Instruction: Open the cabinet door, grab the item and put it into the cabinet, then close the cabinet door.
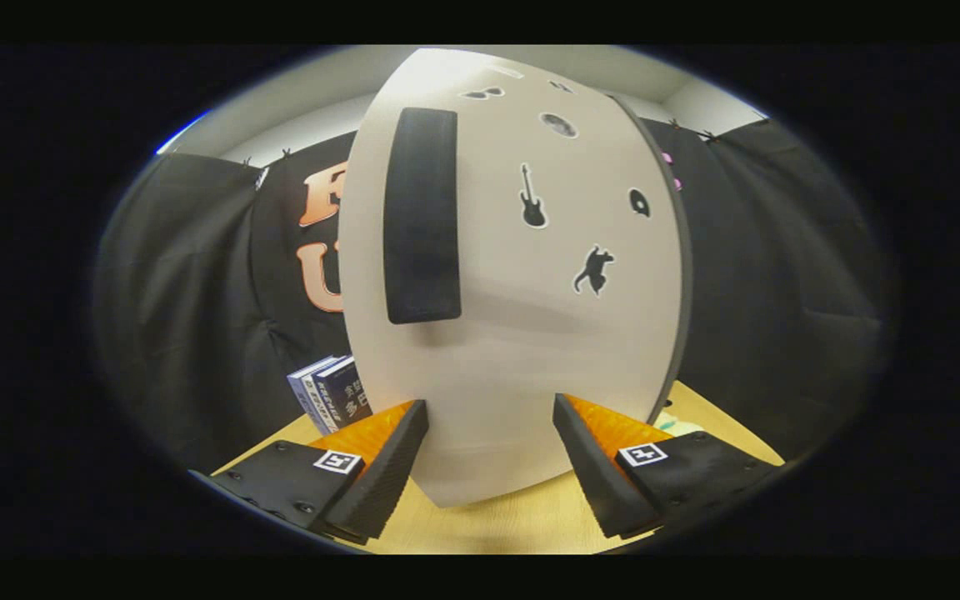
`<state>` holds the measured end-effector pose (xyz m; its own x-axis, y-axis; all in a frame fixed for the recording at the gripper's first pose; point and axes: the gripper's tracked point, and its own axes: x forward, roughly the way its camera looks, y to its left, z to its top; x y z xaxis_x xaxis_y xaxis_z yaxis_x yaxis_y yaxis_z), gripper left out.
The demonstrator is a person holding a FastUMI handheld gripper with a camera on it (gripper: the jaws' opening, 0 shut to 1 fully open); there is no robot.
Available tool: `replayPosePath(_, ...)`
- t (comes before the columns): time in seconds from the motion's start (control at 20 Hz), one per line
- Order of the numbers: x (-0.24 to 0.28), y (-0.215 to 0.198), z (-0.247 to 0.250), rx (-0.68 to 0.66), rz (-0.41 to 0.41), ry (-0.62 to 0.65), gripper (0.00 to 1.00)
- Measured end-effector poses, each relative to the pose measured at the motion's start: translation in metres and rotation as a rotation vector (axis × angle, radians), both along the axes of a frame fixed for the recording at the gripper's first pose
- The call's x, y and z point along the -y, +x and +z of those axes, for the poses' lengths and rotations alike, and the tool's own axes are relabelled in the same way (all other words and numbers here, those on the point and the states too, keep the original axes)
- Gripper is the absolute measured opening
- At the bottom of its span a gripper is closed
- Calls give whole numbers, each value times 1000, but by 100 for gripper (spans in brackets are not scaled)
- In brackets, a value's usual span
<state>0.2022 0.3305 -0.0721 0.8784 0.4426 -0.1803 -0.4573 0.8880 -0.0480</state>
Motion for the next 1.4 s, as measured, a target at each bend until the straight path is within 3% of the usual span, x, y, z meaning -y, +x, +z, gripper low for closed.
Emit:
replayPosePath(0.5,-60,67,-9,-14,-48,25,96)
replayPosePath(0.75,-64,73,-12,-17,-73,19,96)
replayPosePath(1.15,-27,34,9,-35,-125,56,96)
replayPosePath(1.4,26,-14,66,42,-192,71,96)
